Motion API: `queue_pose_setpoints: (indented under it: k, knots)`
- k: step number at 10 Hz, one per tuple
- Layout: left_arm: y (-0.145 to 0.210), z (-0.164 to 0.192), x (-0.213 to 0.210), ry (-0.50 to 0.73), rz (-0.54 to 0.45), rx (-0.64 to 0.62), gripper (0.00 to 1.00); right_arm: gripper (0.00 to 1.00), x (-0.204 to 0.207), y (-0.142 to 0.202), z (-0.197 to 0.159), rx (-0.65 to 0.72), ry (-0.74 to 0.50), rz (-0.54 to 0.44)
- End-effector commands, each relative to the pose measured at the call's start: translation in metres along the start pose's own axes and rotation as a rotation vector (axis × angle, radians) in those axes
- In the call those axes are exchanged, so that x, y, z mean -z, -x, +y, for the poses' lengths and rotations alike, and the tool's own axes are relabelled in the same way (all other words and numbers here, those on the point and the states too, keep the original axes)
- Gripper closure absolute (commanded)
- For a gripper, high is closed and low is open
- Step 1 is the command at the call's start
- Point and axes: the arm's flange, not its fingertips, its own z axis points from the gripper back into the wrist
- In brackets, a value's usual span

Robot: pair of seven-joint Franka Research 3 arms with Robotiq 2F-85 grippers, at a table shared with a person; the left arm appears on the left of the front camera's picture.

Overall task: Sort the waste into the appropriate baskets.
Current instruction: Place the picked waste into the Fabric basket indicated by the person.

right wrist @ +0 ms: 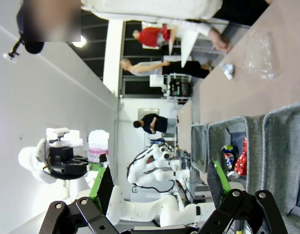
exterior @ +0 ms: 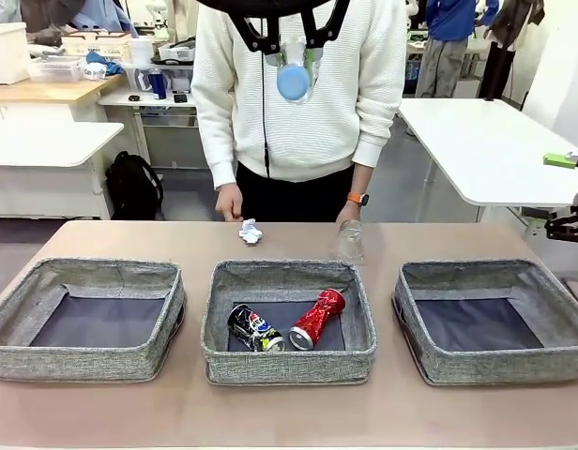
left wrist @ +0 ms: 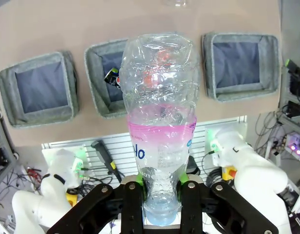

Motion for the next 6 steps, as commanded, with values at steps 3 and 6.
queue_pose_setpoints:
  k: [3,6]
  knots:
    - [0.0029,0.0033,0.0008,0.000,-0.018,0.004,0.78,0.00,0.0012,-0.0008,0.0011,-0.020,-0.021,-0.004]
    - [0.0029,0.0033,0.0008,0.000,-0.018,0.004,0.78,0.00,0.0012,-0.0008,0.0011,-0.020,-0.021,-0.004]
